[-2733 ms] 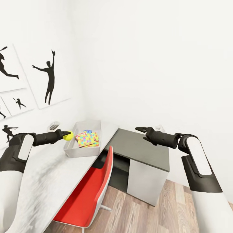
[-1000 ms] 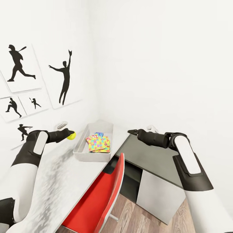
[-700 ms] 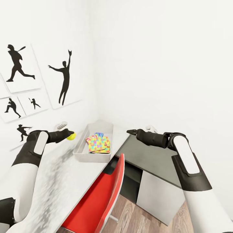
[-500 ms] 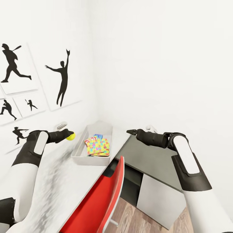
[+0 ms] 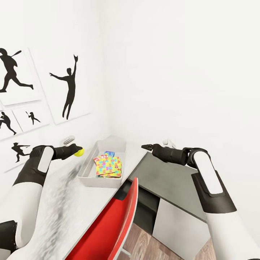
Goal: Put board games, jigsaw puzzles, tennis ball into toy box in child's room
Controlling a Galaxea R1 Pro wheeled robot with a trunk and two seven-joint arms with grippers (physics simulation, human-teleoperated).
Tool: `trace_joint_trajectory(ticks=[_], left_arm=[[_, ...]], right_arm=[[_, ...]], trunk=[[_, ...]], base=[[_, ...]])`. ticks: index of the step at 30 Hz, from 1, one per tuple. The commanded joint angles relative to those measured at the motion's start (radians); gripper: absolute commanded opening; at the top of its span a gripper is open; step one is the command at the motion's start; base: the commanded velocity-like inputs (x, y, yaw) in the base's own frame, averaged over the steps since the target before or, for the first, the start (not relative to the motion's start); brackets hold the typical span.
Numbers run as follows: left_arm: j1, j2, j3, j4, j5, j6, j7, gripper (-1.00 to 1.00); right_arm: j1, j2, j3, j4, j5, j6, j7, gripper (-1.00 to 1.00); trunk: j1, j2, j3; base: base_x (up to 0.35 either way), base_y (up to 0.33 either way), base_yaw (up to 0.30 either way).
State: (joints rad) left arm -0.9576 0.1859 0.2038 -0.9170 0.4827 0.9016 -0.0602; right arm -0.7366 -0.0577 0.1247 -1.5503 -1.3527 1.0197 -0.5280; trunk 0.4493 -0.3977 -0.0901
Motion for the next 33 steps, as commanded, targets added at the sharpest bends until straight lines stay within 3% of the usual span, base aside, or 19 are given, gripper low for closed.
trace_joint_trajectory(ticks=[1, 11, 33], left_arm=[[-0.001, 0.0, 0.002, 0.0, -0.006, 0.005, -0.006, -1.0], [-0.001, -0.001, 0.002, -0.001, -0.004, 0.005, -0.006, -1.0], [-0.001, -0.002, 0.002, -0.002, -0.004, 0.005, -0.006, -1.0]], right_arm=[[-0.001, -0.001, 0.001, -0.001, -0.009, 0.0, -0.01, 1.0], [-0.001, -0.001, 0.001, -0.002, -0.009, 0.0, -0.011, 1.0], [-0.001, -0.001, 0.002, -0.001, -0.009, 0.0, -0.01, 1.0]], trunk=[[0.001, -0.002, -0.002], [0.001, -0.002, -0.002], [0.001, -0.002, -0.002]], base=[[0.0, 0.0, 0.0], [0.0, -0.007, 0.0], [0.032, -0.111, 0.027]])
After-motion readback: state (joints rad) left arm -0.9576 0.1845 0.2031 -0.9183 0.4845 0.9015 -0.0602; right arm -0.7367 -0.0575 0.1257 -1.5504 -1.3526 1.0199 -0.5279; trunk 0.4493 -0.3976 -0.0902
